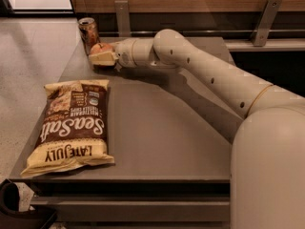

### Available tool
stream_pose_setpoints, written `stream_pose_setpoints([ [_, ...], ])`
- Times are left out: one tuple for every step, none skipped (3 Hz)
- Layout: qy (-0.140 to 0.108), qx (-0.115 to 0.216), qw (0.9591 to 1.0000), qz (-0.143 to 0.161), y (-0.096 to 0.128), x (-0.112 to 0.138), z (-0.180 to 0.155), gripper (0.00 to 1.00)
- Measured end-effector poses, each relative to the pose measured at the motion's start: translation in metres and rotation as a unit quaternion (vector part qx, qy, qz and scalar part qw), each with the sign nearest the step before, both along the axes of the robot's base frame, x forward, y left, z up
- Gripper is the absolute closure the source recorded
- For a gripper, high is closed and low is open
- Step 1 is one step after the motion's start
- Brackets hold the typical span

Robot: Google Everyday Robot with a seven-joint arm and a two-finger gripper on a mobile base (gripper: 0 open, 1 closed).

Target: Move apple near orange can

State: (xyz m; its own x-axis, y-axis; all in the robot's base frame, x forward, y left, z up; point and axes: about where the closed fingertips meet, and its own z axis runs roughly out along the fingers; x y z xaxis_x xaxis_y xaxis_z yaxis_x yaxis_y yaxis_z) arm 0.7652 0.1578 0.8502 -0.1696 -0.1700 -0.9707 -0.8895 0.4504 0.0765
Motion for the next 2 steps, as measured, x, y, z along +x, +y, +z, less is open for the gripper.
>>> stream_pose_setpoints([
  [0.000,0.000,1.0000,0.002,0.0028,-0.0008,-0.0006,0.62],
  [0.001,0.000,1.0000,0.004,0.0057,-0.0017,-0.0012,0.39],
])
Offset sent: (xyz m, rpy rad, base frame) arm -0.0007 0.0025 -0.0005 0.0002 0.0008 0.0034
